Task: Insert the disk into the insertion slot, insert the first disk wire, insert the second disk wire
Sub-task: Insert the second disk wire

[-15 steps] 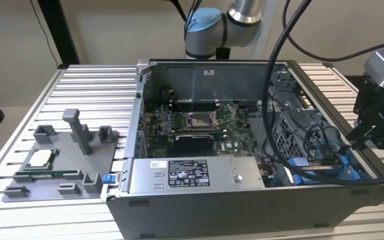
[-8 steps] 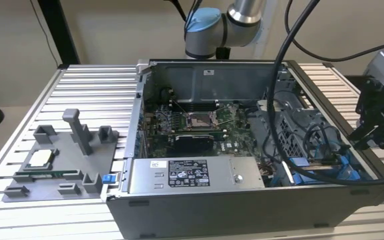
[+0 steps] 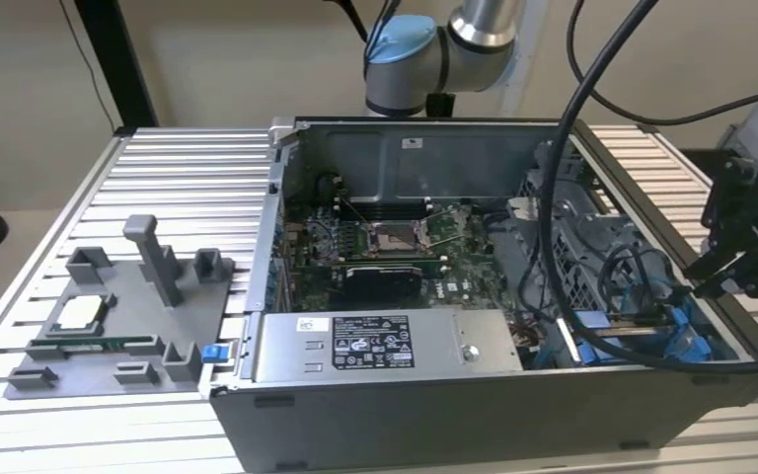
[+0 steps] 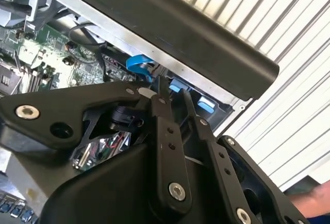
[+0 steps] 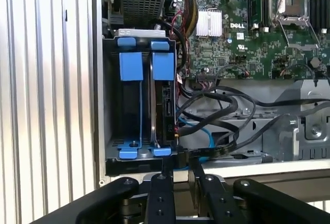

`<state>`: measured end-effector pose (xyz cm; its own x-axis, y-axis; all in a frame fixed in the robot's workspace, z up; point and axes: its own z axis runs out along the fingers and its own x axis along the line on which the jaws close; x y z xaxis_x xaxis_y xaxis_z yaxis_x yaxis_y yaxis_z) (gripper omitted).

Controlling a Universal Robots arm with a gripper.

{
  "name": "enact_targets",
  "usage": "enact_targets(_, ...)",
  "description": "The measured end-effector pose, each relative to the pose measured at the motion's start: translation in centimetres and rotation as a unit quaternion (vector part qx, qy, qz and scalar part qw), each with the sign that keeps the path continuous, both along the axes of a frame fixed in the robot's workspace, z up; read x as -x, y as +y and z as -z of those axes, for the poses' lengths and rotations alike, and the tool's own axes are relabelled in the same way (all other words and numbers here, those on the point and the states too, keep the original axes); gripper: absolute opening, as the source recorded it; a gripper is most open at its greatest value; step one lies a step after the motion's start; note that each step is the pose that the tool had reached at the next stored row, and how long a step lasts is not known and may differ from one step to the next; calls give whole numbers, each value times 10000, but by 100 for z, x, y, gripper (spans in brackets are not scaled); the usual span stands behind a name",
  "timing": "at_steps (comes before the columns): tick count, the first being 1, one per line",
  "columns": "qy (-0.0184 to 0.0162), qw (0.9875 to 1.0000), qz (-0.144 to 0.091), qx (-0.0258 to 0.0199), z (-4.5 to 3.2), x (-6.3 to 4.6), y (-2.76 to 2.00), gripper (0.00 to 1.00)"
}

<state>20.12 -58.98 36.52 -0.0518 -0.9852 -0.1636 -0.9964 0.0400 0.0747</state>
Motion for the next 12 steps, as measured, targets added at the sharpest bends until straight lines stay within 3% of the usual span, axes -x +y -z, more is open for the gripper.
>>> enact_targets(4,49,10000,0,-55,20,0,-27,100)
enact_targets(8,56,9999,1,-134,43,-1,-63,100)
enact_targets(12,56,9998,39,-184,68,27,-64,100)
